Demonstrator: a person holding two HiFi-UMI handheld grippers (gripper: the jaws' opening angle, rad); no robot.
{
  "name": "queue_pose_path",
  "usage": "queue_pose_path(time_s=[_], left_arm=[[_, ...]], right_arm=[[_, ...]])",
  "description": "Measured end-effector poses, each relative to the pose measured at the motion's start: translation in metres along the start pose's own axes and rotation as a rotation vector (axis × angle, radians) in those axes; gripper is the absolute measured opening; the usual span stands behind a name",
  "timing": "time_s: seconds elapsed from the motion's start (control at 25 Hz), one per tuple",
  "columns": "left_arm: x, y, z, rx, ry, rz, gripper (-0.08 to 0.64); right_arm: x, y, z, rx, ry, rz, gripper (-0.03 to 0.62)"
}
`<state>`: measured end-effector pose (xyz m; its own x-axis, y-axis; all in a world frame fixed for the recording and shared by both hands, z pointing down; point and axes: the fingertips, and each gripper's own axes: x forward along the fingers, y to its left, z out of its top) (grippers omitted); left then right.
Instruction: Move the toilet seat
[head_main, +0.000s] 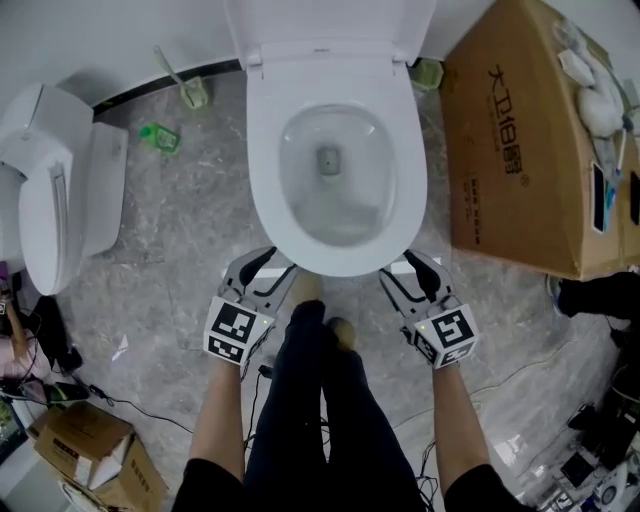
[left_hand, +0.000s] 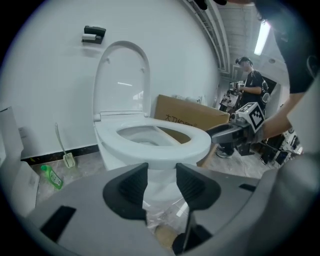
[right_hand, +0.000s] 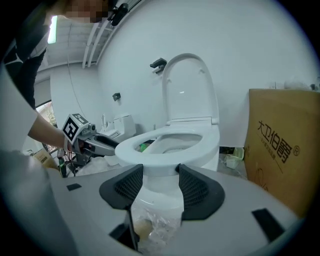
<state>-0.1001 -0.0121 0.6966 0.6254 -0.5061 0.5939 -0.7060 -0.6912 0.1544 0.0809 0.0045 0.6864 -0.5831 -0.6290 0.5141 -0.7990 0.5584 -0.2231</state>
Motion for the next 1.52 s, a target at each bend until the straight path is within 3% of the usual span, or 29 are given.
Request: queue_pose_path(time_s=[0.36,1.16,1.52], left_arm=[[-0.027,0.002,0.052,-0.028,-0.009,-0.006,0.182],[-0.062,0.024,0.168,0.055,-0.055,-0.004,0.181],[-0.072,0.044,0.226,0.037,-0.137,0.014,0.172]], right_arm=[[-0.019,0.006,0.059,-0.004,-0.024,-0.022,0.232],[-0.037,-0.002,0.181,0.041,-0.116,-0.033,0.218],[-0.037,-0.013,0.242,0.053,-0.190,-0.031,0.207]])
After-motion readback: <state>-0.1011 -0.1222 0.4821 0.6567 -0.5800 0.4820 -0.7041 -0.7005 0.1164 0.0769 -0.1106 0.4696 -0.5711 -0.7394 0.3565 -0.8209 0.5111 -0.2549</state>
